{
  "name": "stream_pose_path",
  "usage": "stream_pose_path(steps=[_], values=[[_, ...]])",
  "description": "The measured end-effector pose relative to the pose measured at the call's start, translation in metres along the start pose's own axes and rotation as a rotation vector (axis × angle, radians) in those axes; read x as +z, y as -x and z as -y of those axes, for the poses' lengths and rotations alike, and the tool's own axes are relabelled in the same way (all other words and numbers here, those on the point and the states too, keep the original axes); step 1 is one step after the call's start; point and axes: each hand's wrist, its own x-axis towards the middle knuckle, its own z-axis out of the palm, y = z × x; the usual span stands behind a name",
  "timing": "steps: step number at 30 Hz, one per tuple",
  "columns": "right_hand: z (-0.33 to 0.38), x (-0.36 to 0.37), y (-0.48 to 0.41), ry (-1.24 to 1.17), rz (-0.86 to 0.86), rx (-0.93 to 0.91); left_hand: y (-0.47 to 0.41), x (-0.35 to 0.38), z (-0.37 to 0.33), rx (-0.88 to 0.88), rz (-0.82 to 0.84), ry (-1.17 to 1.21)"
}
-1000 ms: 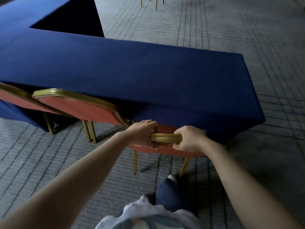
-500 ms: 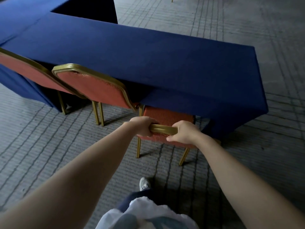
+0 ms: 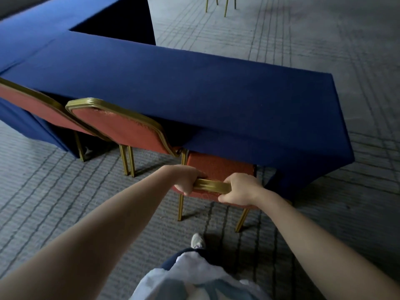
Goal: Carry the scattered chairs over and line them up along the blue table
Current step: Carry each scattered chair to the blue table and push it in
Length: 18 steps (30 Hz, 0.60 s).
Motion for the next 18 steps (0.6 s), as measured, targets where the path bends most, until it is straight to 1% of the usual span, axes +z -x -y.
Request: stream_pose_path(steps=[7,10,15,18], values=[[0.004,-0.010,-0.006,0.056,0.078,-0.033,-0.001,-0.011,0.002,0.032,0.088,0.007],[0.008,-0.016,-0.008,0.119,0.040,-0.052,-0.004,-0.014,0.005,0.028,0.104,0.024],[0.010,-0.040,-0.015,0.145,-0.038,-0.027,-0.012,-0.039,0.012,0.014,0.067,-0.003],[0.006,-0.049,-0.018,0.172,-0.048,-0.014,-0.019,-0.050,0.011,0.009,0.074,0.015]])
